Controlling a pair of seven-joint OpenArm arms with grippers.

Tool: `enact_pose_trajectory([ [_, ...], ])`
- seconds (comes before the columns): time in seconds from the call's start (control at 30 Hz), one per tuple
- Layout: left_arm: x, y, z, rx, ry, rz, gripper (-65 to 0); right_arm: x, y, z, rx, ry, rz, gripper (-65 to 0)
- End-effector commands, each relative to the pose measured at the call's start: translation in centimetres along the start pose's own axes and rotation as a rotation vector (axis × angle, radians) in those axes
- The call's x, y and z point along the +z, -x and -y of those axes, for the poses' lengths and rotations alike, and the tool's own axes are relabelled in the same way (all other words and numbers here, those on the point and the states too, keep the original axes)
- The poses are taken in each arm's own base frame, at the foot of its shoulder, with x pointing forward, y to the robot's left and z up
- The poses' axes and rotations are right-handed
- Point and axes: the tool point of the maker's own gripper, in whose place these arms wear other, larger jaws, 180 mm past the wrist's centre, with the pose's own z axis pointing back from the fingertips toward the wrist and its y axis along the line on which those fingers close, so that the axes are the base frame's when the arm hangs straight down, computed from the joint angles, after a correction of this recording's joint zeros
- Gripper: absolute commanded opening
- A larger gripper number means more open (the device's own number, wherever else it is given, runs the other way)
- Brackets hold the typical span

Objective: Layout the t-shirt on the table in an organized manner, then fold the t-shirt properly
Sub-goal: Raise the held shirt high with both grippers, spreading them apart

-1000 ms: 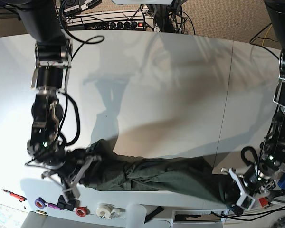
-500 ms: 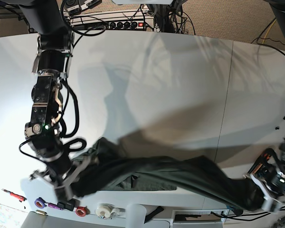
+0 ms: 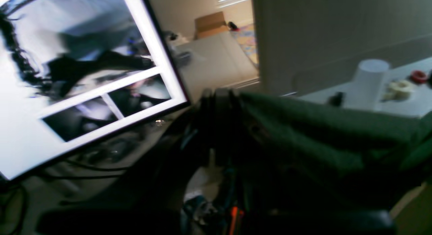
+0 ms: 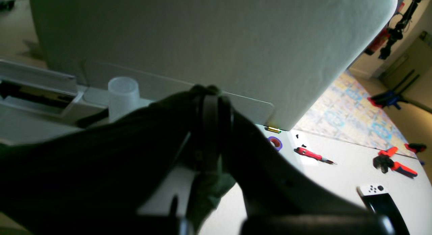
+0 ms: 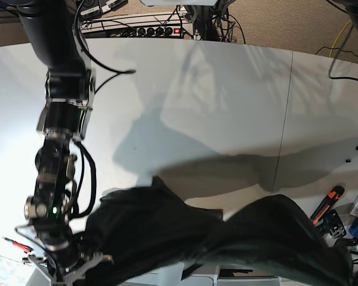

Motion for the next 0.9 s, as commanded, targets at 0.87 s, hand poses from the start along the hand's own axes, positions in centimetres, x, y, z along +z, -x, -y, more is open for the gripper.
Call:
enact_pose_trajectory([
  [0.87, 5.6, -8.6, -0.6, 0.164, 0.271, 0.233, -65.0, 9.9, -0.2, -5.0, 0.009, -0.1, 0.155, -65.0],
])
